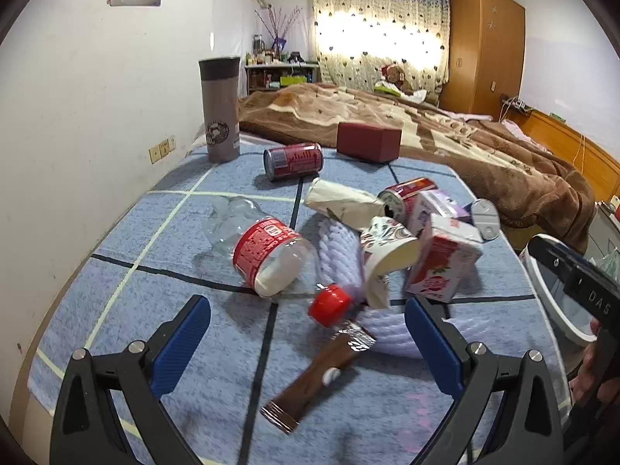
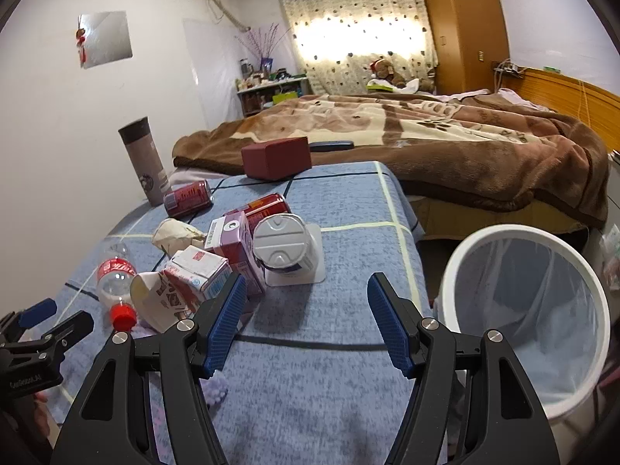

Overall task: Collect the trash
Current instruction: 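Grasp the clear Coca-Cola bottle with left tool while right tool grasps white plastic lid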

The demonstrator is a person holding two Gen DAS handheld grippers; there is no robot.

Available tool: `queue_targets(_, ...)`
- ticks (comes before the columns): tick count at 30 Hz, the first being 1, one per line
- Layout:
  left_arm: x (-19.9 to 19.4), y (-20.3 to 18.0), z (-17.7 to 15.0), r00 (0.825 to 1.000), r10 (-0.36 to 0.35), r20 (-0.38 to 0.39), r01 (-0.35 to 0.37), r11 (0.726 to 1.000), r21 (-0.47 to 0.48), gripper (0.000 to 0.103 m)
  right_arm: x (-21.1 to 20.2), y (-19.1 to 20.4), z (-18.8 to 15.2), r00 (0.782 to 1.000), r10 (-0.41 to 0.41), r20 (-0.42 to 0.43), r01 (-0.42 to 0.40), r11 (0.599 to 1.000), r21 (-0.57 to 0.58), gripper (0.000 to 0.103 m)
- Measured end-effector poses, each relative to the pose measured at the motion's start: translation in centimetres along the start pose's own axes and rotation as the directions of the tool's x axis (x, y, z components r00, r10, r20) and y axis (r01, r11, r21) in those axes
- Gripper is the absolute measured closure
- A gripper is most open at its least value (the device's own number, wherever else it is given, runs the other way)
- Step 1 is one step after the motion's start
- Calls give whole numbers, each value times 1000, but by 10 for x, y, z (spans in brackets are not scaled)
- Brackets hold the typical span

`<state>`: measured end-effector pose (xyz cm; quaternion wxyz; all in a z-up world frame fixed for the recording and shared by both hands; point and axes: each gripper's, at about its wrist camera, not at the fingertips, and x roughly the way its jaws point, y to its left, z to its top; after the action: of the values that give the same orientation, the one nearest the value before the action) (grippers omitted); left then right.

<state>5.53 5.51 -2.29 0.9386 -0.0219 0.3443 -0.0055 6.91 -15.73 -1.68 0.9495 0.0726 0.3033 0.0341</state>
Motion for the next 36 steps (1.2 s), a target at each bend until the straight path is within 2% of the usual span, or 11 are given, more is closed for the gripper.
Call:
queue_targets(4,11,8,0,999,-17,-30,17,1000,-8,1,9,3,4,1000,13,-22,-13,1000,-14,36)
queue_targets(9,24,34,11,999,-17,-51,11,992,-123,1,18,5,13,999,-3,-35,2,1000,-18,36)
queue_targets(11,27,41,18,998,-30,-55,21,988,-154,1,23,1,18,999,14,-38,-15,1000,-5,36)
queue_targets(15,35,42,29,999,-21,-47,13,987,-159,1,30,1,22,999,5,-48,-5,1000,5,36)
queue_targets(21,65,46,35,992,-40,-118,14,976,-219,1,46,5,29,996,34,-82,-34,999,5,36)
queue_targets(23,73,46,33,989,-42,-140,9,974,-227,4,51,6,29,995,31,-99,-31,1000,2,36)
queue_targets(27,85,43,35,986,-17,-166,-19,977,-210,12,58,8,29,993,18,-118,-19,1000,-8,36)
queue_targets(29,87,41,35,985,-26,-168,-8,980,-199,13,59,8,30,991,25,-128,-26,1000,-7,36)
queue_targets(32,90,37,33,983,-29,-182,-2,987,-164,20,59,7,31,991,38,-131,-39,999,-3,45)
queue_targets(34,90,40,32,982,-38,-186,9,988,-157,22,60,7,30,988,54,-143,-54,999,5,52)
queue_targets(36,88,44,31,982,-32,-187,4,989,-150,22,60,7,30,986,61,-152,-61,998,6,52)
